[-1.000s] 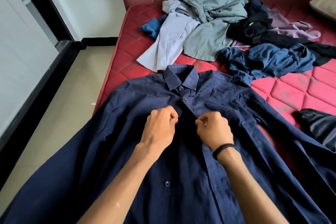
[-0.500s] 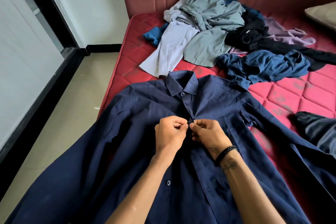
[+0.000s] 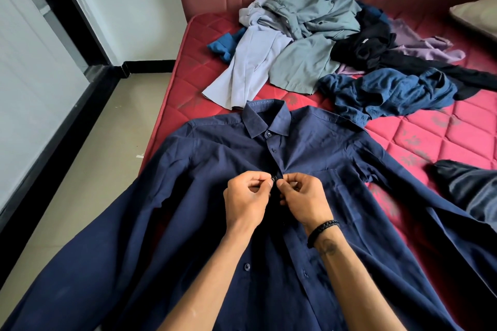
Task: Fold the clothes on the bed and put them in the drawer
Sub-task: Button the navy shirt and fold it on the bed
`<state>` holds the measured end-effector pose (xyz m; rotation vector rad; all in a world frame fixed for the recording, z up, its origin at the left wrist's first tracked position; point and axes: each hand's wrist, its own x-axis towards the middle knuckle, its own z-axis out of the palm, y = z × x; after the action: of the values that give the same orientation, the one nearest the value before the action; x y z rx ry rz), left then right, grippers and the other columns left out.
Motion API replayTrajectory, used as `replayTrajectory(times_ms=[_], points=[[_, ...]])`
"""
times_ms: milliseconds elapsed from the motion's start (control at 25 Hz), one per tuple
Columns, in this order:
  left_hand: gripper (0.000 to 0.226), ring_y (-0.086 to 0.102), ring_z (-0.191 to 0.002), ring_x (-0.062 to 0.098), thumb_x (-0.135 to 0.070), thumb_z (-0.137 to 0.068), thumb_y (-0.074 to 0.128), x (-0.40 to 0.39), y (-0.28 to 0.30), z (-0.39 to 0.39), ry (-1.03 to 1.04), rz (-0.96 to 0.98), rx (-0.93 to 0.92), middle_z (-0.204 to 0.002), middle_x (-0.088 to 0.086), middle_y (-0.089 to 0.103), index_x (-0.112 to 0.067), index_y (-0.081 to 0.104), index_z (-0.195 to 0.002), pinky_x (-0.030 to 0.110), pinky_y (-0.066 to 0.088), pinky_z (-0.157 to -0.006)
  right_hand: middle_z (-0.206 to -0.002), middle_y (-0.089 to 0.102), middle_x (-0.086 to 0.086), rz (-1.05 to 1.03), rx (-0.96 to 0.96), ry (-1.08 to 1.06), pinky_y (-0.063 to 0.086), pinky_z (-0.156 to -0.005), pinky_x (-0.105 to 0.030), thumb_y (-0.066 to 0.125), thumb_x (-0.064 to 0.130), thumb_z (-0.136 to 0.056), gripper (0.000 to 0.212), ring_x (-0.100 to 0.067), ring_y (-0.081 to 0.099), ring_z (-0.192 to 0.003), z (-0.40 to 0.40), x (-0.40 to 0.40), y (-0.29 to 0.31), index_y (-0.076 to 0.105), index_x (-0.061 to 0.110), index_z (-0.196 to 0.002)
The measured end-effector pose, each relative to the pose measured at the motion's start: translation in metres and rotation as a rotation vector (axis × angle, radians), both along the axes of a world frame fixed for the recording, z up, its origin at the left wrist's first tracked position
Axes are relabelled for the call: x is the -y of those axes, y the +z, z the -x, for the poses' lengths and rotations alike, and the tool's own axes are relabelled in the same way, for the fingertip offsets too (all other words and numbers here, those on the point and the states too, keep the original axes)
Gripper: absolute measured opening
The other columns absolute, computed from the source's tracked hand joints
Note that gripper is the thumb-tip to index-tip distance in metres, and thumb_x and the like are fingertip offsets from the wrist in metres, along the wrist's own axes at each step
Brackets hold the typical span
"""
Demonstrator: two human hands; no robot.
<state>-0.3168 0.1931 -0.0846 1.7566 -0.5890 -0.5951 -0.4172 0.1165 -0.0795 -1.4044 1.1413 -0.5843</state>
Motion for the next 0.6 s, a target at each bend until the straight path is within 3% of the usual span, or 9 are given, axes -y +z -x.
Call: replayTrajectory(times_ms=[240,360,600], points=[[0.017,0.073,-0.070,0.006,-0.013,-0.085,0.076,0.001,-0.002,0.002,-0.004,-0.013,-0.004,-0.077,-0.011,0.077,-0.030,0.077,-0.083,0.029,0.061,-0.072,-0.067,0.066,-0.001,-0.061,0.122,0.001,0.054,-0.061,-0.019,0.068,0.006,-0.096,0.012,-0.006,0.058,-0.060,0.007,-0.003,0.000,0.072,0.007,-0.085],[0.015,0.072,-0.064,0.008,-0.010,-0.087,0.075,-0.001,-0.004,-0.001,-0.044,-0.017,-0.036,-0.077,-0.007,0.077,-0.025,0.078,-0.086,0.022,0.057,-0.065,-0.074,0.069,-0.008,-0.046,0.127,0.016,0.055,-0.064,-0.020,0.068,0.008,-0.096,0.009,-0.010,0.060,-0.066,0.008,-0.004,-0.005,0.074,0.004,-0.090],[0.012,0.070,-0.064,0.003,-0.011,-0.089,0.072,0.002,-0.001,-0.001,-0.012,-0.066,-0.012,-0.076,-0.005,0.076,-0.019,0.081,-0.092,0.016,0.052,-0.062,-0.082,0.075,-0.006,-0.154,0.204,0.030,0.058,-0.073,-0.022,0.066,0.009,-0.098,0.012,-0.013,0.067,-0.075,0.015,-0.002,-0.008,0.077,0.006,-0.096]])
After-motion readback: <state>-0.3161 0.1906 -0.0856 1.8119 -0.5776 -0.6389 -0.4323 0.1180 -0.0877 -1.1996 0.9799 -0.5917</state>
